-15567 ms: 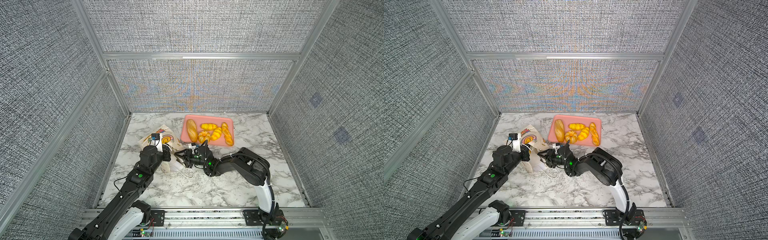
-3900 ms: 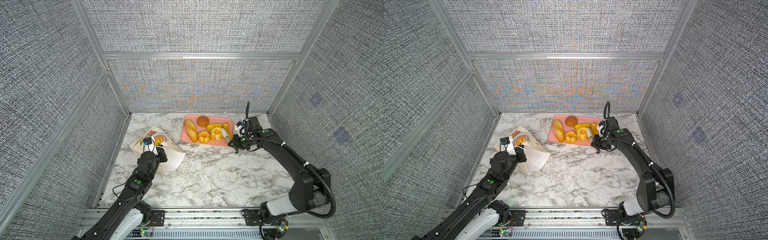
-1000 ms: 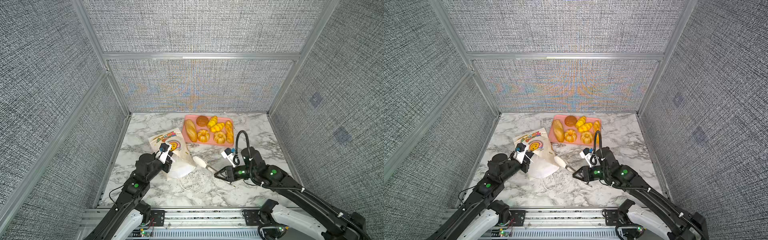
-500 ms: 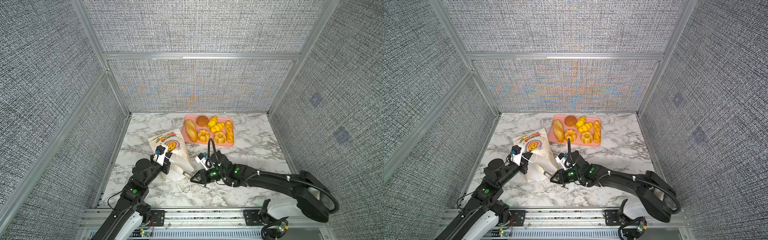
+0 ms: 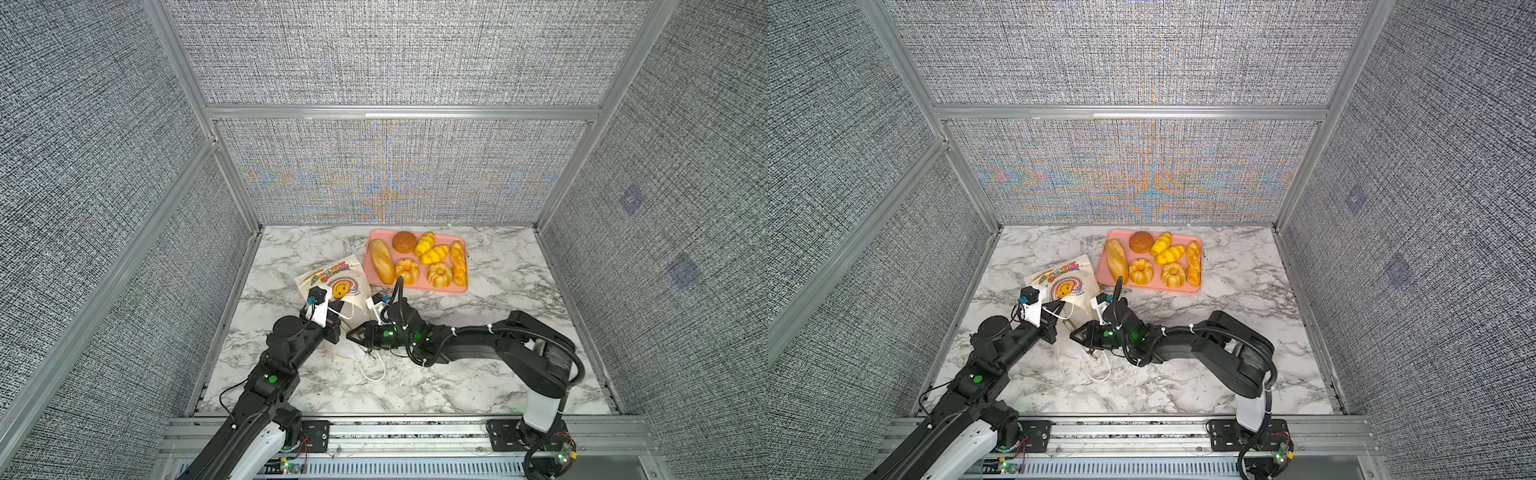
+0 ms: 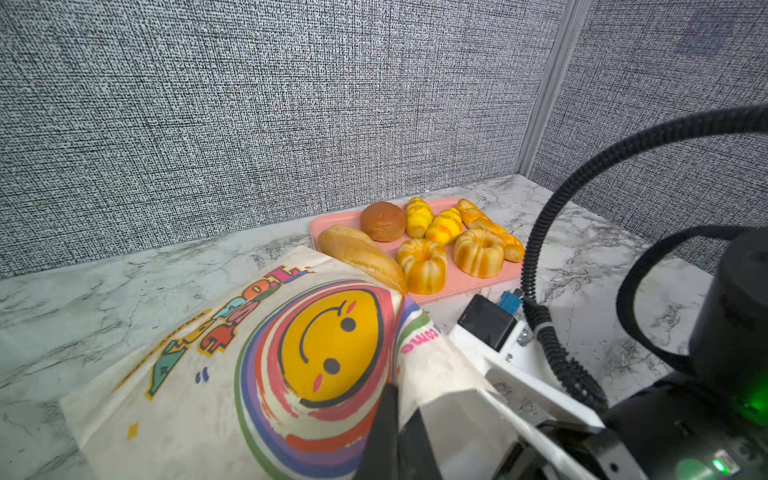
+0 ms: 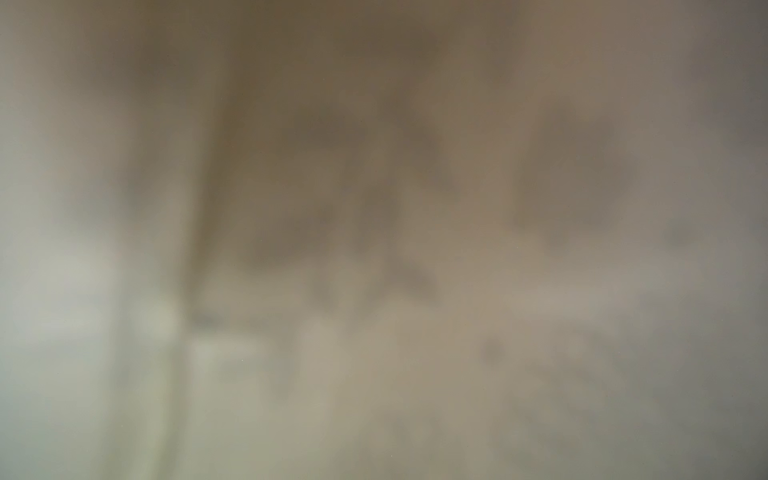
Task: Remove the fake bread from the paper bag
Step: 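Push the tongs deep into the bag and pinch another yellow ring bun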
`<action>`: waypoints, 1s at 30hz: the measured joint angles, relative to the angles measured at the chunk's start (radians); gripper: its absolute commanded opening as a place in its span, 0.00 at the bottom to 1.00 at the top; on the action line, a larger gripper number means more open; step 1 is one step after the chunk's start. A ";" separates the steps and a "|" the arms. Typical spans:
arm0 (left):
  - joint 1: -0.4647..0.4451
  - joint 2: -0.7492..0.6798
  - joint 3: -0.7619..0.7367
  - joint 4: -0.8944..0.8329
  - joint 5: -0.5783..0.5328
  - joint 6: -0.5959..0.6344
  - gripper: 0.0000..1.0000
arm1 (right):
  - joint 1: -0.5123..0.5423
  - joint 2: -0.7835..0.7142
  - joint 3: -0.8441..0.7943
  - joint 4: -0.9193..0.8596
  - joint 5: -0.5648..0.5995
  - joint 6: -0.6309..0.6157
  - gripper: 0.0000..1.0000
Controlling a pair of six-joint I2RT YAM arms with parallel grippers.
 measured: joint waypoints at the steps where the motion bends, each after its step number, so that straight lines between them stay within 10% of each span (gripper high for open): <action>1: 0.000 0.005 -0.003 0.009 -0.002 -0.007 0.00 | -0.002 0.022 0.012 0.027 0.001 0.007 0.29; 19: 0.000 0.032 -0.001 0.046 -0.023 -0.037 0.00 | -0.027 0.194 0.237 0.011 -0.054 0.047 0.46; 30: 0.000 0.029 -0.016 0.055 -0.023 -0.054 0.00 | -0.052 0.200 0.265 -0.144 -0.103 0.018 0.09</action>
